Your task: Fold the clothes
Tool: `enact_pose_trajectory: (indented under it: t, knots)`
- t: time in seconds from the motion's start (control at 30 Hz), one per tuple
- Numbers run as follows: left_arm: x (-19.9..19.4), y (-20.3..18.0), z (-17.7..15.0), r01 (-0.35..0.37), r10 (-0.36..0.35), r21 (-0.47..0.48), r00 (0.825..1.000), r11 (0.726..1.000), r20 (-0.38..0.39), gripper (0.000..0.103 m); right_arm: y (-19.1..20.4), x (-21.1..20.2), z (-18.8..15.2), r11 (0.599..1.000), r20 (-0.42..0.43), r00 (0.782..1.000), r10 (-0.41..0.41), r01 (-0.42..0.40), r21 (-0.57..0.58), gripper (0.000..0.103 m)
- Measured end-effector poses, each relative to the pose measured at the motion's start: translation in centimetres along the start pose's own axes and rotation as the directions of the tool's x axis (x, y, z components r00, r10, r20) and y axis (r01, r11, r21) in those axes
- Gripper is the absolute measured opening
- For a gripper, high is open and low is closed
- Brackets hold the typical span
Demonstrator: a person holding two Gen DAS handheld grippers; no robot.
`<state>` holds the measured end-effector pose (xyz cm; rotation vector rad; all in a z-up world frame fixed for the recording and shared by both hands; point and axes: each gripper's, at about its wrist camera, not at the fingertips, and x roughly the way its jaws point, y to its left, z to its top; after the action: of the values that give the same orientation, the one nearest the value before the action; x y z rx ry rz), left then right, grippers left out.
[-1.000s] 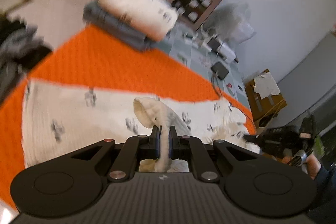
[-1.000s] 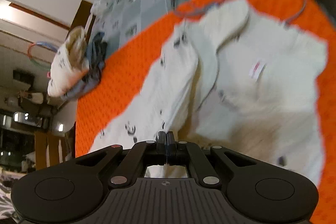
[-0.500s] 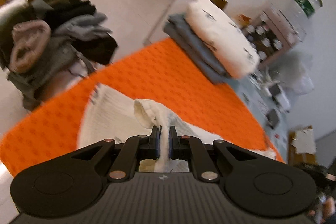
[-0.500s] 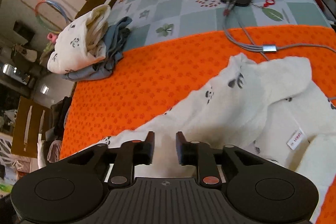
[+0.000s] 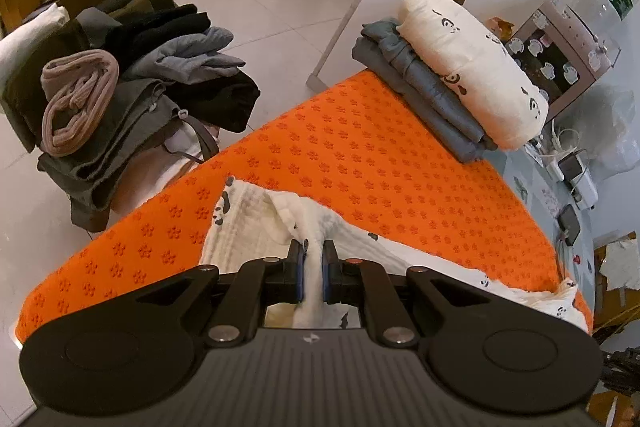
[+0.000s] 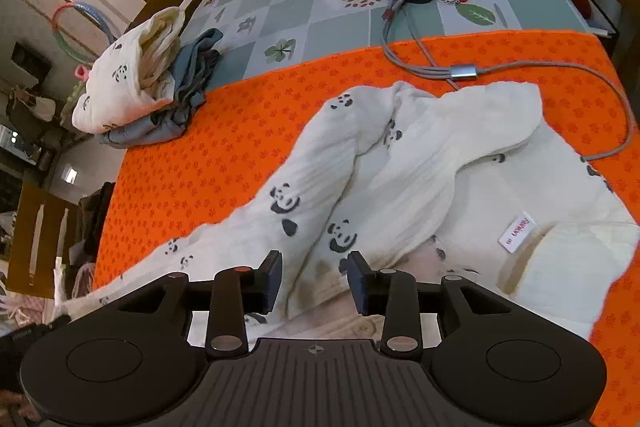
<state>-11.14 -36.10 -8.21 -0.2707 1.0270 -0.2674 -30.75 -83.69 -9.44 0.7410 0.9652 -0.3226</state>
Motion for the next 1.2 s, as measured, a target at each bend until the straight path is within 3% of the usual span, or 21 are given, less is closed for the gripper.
enact_pose_trajectory:
  t: [0.2, 0.3, 0.43, 0.5, 0.6, 0.8, 1.2]
  knots:
    - [-3.0, -1.1, -0.1, 0.067, -0.072, 0.044, 0.988, 0.997, 0.134, 0.010, -0.5, -0.4, -0.8, 1.000, 0.004, 1.000, -0.014, 0.014, 0.007, 0.041]
    - [-2.2, -0.1, -0.2, 0.033, -0.033, 0.004, 0.992, 0.999, 0.120, 0.010, -0.7, -0.5, -1.1, 1.000, 0.004, 1.000, -0.018, 0.018, 0.015, 0.041]
    - [0.4, 1.3, -0.5, -0.014, 0.015, -0.018, 1.000, 1.000, 0.028, 0.016, -0.7, -0.6, -1.6, 1.000, 0.002, 1.000, -0.025, 0.025, 0.010, 0.041]
    - [1.2, 1.8, -0.6, -0.042, 0.042, -0.009, 0.999, 0.999, 0.010, 0.028, -0.5, -0.9, -1.8, 1.000, 0.010, 1.000, -0.030, 0.030, 0.003, 0.041]
    - [0.5, 1.6, -0.8, -0.058, 0.056, 0.037, 0.997, 0.998, 0.057, 0.042, -0.4, -2.1, -2.3, 1.000, 0.037, 0.999, -0.028, 0.029, -0.003, 0.043]
    - [-0.9, 0.1, -1.4, -0.030, 0.015, 0.147, 0.995, 0.989, 0.102, 0.055, -0.7, -5.1, -4.2, 0.999, 0.099, 0.995, -0.033, 0.034, -0.004, 0.044]
    - [-2.5, -2.4, -6.1, 0.042, -0.065, 0.297, 0.996, 0.954, 0.068, 0.062, -5.2, -10.9, -10.5, 0.992, 0.164, 0.979, -0.123, 0.116, 0.051, 0.045]
